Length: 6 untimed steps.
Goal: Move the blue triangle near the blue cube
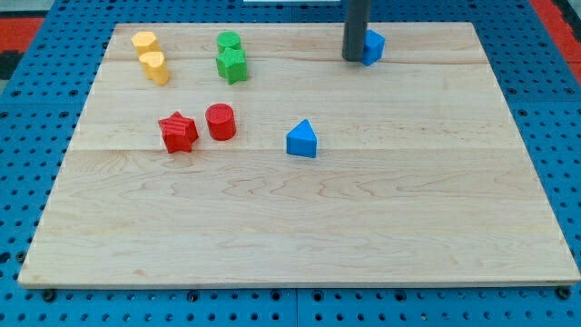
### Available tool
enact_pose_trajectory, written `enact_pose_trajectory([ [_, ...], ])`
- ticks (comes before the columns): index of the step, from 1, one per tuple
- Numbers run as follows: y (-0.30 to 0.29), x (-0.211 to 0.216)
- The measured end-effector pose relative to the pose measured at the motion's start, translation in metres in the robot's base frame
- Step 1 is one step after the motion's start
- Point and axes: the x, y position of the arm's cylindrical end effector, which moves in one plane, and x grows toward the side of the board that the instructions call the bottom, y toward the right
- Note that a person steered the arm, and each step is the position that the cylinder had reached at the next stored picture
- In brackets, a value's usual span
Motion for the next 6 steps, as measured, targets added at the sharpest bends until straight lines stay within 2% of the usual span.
enact_pose_trajectory([
  [1,0.038,-0.004],
  [2,0.064,0.081],
  [3,0.05,0.203],
  [4,-0.023,0.269],
  [5,-0.074,0.263],
  [6,-0.102,0.227],
])
